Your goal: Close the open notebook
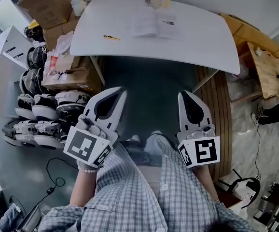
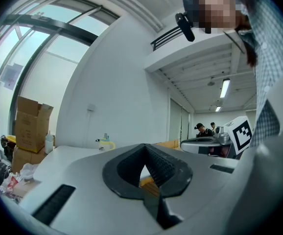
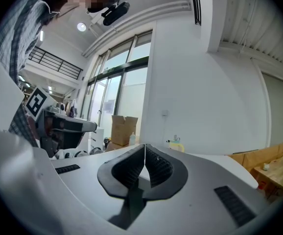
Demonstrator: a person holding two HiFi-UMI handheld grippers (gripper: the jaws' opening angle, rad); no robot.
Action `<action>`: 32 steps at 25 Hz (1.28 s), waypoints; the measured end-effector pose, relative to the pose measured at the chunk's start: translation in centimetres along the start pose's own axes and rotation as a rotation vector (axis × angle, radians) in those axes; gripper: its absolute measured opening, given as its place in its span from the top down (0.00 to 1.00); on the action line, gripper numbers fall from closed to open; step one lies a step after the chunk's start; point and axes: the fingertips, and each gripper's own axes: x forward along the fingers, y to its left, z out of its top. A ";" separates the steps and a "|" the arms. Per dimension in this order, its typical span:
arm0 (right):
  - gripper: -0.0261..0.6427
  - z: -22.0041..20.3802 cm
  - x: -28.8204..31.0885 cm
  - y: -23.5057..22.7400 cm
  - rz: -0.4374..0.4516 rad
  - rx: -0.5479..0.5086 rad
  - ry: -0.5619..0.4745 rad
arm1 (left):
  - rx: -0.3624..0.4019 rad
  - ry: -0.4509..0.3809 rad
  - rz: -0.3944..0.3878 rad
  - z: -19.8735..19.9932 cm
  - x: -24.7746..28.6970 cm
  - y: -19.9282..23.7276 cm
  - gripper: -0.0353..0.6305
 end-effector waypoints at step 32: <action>0.93 -0.7 6.1 -5.9 0.074 -0.005 0.002 | -0.008 0.010 0.073 0.1 7.2 2.1 0.94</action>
